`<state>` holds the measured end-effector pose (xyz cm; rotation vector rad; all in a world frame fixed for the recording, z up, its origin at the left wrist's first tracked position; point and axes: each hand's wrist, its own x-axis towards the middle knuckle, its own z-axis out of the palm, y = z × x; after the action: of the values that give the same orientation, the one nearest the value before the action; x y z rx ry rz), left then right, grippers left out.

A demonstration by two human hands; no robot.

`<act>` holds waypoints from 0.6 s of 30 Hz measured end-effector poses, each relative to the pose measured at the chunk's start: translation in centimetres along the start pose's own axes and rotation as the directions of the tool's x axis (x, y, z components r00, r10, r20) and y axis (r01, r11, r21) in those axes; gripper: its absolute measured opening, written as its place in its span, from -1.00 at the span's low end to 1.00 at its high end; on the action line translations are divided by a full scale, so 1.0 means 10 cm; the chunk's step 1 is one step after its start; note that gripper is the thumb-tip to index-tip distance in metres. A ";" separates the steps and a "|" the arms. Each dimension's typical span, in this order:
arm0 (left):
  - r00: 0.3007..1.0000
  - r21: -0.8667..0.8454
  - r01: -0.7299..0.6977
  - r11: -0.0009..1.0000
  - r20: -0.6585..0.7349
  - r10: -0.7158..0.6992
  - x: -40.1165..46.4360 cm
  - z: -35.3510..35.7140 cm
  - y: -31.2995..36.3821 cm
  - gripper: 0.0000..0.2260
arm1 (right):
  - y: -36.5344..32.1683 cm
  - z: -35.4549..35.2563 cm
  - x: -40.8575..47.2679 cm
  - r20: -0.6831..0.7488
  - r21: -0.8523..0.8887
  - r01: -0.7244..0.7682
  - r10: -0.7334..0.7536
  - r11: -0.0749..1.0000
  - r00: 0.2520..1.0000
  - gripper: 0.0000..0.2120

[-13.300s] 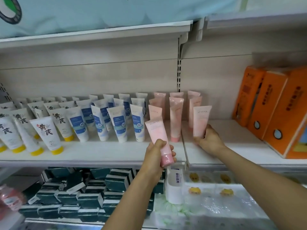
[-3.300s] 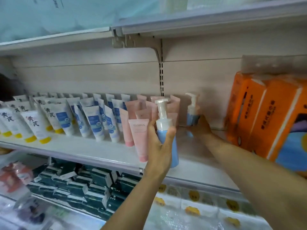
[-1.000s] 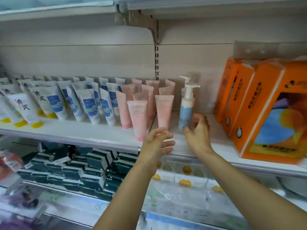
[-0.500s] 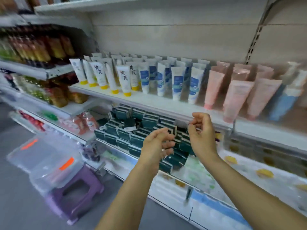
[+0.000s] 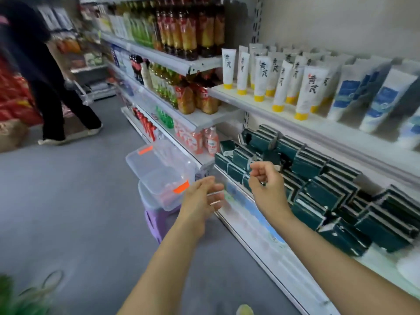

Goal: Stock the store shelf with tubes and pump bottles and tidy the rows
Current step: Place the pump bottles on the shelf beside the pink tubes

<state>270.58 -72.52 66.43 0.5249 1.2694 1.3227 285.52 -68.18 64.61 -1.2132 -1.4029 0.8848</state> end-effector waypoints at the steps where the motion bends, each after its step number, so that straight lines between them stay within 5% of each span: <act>1: 1.000 -0.013 0.000 1.000 -0.022 0.000 0.09 -0.09 0.04 -0.86 | 0.03 0.12 0.08 0.029 -0.002 -0.003 0.003 1.000 1.000 -0.73; 9: 0.987 -0.034 0.040 0.999 -0.153 -0.045 1.03 -0.62 0.31 -0.88 | 0.43 0.97 0.90 0.223 0.003 -0.141 0.137 0.990 0.965 -0.78; 18: 0.936 -0.021 0.115 0.993 -0.331 -0.115 2.47 -1.06 0.61 -0.91 | 0.93 1.80 1.87 0.380 -0.072 -0.381 0.378 0.922 0.844 -0.82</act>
<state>253.08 -52.51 59.23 0.2249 1.5507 1.3497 270.71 -46.35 56.54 -1.3900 -1.4848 1.4734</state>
